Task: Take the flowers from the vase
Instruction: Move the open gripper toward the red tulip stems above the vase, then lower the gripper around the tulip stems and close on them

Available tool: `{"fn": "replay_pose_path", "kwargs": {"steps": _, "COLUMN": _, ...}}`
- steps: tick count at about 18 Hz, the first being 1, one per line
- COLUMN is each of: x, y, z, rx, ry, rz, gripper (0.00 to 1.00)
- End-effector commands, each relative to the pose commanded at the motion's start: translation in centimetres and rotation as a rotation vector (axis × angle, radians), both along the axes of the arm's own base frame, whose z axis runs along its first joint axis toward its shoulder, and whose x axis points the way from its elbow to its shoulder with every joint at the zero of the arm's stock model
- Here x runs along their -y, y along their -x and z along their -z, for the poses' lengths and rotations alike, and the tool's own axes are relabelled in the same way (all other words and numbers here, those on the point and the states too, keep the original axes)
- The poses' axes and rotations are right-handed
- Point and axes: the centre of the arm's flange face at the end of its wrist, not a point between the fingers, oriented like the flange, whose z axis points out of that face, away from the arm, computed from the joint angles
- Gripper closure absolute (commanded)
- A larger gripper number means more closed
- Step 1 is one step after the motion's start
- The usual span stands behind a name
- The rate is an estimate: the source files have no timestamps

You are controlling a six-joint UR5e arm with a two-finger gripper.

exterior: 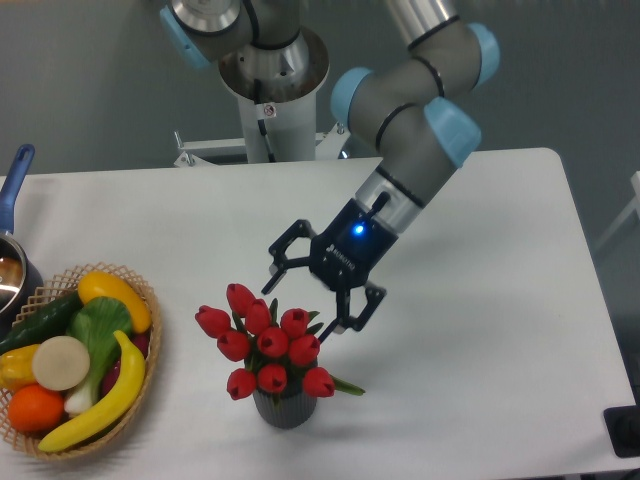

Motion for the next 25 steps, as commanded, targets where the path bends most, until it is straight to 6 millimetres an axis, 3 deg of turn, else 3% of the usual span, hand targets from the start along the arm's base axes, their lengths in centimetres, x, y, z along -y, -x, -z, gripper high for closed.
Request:
{"fn": "replay_pose_path", "kwargs": {"steps": 5, "x": -1.2, "y": 1.1, "z": 0.5, "rx": -0.001, "ry": -0.002, "rz": 0.007, "gripper": 0.0}}
{"fn": "replay_pose_path", "kwargs": {"steps": 12, "x": -2.0, "y": 0.8, "z": 0.6, "rx": 0.001, "ry": 0.0, "rz": 0.018, "gripper": 0.01}}
{"fn": "replay_pose_path", "kwargs": {"steps": 14, "x": -2.0, "y": 0.7, "z": 0.7, "rx": 0.0, "ry": 0.001, "rz": 0.019, "gripper": 0.15}}
{"fn": "replay_pose_path", "kwargs": {"steps": 21, "x": -1.8, "y": 1.0, "z": 0.1, "rx": -0.011, "ry": -0.004, "rz": 0.014, "gripper": 0.83}}
{"fn": "replay_pose_path", "kwargs": {"steps": 25, "x": -1.4, "y": 1.0, "z": -0.9, "rx": -0.015, "ry": -0.008, "rz": 0.004, "gripper": 0.98}}
